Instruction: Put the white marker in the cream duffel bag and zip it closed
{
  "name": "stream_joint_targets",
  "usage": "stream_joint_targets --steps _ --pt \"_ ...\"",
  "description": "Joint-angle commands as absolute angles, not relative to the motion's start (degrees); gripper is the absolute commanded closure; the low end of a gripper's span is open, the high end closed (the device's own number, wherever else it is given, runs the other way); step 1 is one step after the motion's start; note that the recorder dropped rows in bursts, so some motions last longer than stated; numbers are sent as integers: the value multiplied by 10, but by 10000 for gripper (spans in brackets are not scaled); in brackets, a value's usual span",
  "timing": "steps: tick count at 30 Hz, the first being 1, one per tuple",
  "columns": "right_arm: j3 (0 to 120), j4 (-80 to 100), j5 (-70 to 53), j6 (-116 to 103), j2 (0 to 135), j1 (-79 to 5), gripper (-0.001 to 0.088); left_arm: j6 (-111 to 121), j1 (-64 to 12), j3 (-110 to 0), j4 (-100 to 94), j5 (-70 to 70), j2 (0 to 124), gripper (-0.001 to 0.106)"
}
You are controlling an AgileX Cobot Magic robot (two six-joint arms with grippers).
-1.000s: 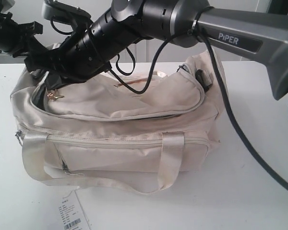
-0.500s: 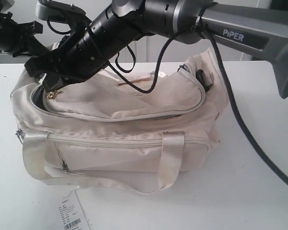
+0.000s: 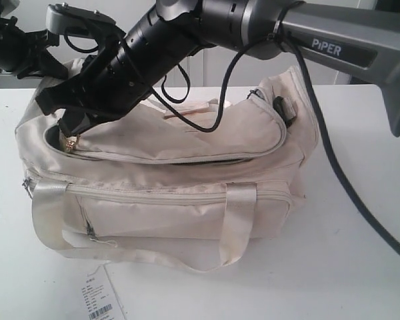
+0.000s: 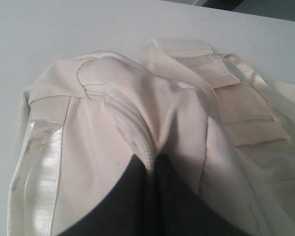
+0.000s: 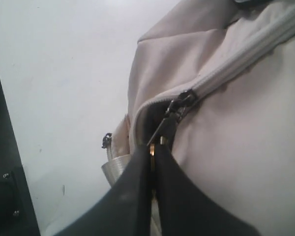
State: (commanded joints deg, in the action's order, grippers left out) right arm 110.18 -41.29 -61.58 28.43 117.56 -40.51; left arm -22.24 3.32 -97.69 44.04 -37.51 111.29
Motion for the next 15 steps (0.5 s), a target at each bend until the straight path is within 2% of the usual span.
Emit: stream_joint_targets --steps 15 --pt "1102 -417 -633 282 1162 -402 868 -222 33 -977 440 -371 1113 1047"
